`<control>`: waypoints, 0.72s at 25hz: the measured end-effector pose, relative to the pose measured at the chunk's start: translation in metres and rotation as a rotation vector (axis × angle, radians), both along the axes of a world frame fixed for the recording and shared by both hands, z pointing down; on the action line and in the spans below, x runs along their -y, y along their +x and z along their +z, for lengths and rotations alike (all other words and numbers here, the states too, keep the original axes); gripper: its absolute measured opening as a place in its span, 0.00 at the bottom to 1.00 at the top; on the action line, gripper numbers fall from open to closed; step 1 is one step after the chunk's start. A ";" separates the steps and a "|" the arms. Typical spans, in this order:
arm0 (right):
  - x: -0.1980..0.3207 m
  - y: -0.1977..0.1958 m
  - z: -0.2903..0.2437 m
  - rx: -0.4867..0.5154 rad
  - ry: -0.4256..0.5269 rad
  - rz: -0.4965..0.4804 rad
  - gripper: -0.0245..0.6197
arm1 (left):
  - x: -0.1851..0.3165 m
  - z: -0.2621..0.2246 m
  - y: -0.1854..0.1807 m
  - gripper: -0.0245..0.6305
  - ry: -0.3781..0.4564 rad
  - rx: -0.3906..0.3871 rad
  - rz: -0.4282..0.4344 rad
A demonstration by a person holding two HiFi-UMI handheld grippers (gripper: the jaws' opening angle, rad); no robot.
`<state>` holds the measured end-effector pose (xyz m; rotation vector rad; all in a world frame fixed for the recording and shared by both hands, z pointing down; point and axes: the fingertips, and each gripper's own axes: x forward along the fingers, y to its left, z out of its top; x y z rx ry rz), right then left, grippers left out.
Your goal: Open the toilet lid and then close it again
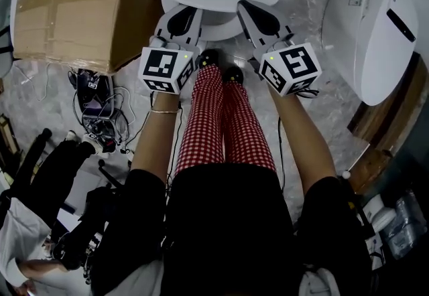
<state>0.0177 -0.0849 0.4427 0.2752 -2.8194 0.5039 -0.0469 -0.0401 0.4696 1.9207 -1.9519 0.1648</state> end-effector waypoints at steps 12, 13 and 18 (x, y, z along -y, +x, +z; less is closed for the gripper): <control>-0.001 0.007 0.004 0.015 -0.036 0.132 0.07 | -0.005 0.004 0.001 0.04 0.024 -0.053 0.039; -0.002 0.007 0.006 0.011 -0.033 0.143 0.07 | -0.005 0.005 0.002 0.04 0.021 -0.050 0.048; -0.008 0.010 0.012 0.003 -0.036 0.169 0.07 | -0.011 0.011 0.003 0.04 0.015 -0.047 0.068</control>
